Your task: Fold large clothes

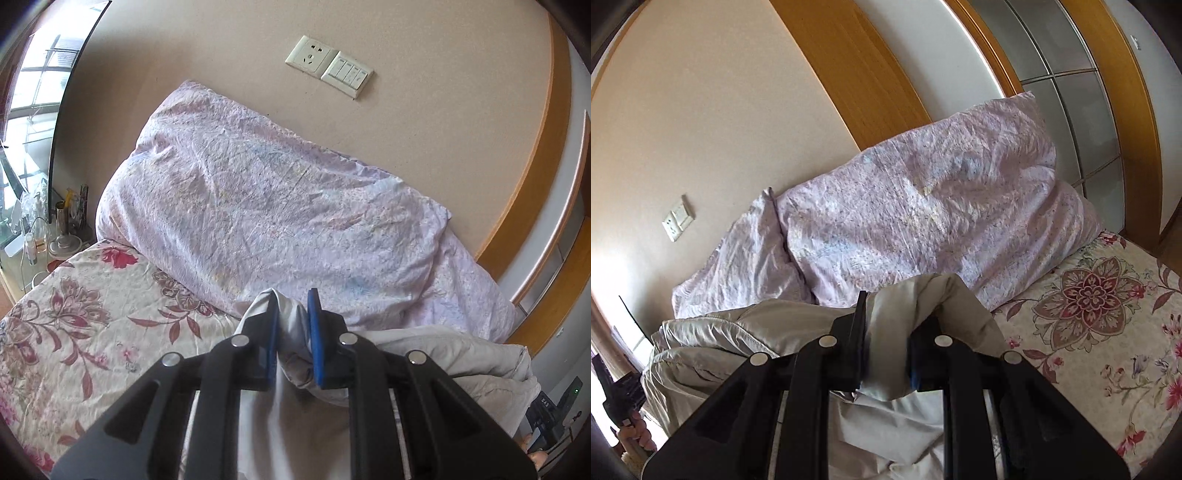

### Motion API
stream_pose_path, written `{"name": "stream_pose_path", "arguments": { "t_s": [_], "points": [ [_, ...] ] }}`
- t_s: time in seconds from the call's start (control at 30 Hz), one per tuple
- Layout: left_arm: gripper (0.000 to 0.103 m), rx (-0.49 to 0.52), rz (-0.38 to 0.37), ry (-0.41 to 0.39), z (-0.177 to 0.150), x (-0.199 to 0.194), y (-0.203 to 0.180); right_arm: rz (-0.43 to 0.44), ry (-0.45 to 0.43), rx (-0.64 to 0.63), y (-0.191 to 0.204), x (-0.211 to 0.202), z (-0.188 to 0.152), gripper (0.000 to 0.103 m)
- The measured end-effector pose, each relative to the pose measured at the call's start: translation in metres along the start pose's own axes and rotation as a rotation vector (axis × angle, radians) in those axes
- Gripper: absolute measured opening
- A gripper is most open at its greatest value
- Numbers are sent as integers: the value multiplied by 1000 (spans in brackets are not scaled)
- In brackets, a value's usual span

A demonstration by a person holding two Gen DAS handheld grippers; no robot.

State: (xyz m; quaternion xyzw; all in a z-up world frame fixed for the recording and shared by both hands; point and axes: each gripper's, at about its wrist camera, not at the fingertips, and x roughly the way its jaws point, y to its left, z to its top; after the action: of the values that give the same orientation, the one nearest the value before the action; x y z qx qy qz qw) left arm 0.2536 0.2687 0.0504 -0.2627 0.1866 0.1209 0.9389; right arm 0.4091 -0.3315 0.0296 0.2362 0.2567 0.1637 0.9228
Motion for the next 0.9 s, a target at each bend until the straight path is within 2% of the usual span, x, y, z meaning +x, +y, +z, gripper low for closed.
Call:
{"name": "stream_pose_path", "arguments": {
  "t_s": [0.17, 0.3, 0.4, 0.47, 0.5, 0.53, 0.57, 0.63, 0.67, 0.7, 0.77, 0.9],
  "points": [
    [15, 24, 89, 22, -5, 60, -3, -102, 66, 39, 1, 68, -6, 19],
    [15, 33, 149, 51, -16, 97, -2, -185, 143, 94, -8, 105, -17, 20],
    [17, 10, 169, 73, -25, 117, 4, -204, 195, 141, -18, 121, -22, 32],
    [26, -15, 182, 61, -29, 122, 10, -188, 221, 176, -24, 125, -21, 38],
    [43, -29, 188, 54, -30, 121, 12, -173, 223, 193, -27, 125, -19, 40],
    [62, -42, 189, 47, -29, 119, 14, -141, 217, 222, -30, 121, -15, 48],
    [67, -46, 191, 33, -27, 116, 14, -110, 203, 254, -34, 117, -11, 59],
    [77, -32, 171, 10, -22, 106, 11, -52, 149, 317, -41, 101, -2, 72],
    [78, -16, 159, 2, -19, 100, 7, -36, 106, 315, -42, 90, 2, 74],
    [80, 4, 144, -5, -18, 93, 2, -32, 78, 282, -38, 81, 5, 74],
    [84, 74, 111, -19, -20, 76, -14, -23, 57, 120, -17, 61, 4, 74],
    [93, 265, 77, -28, -51, 47, -55, 23, 132, -216, 37, 41, -28, 73]
  ]
}}
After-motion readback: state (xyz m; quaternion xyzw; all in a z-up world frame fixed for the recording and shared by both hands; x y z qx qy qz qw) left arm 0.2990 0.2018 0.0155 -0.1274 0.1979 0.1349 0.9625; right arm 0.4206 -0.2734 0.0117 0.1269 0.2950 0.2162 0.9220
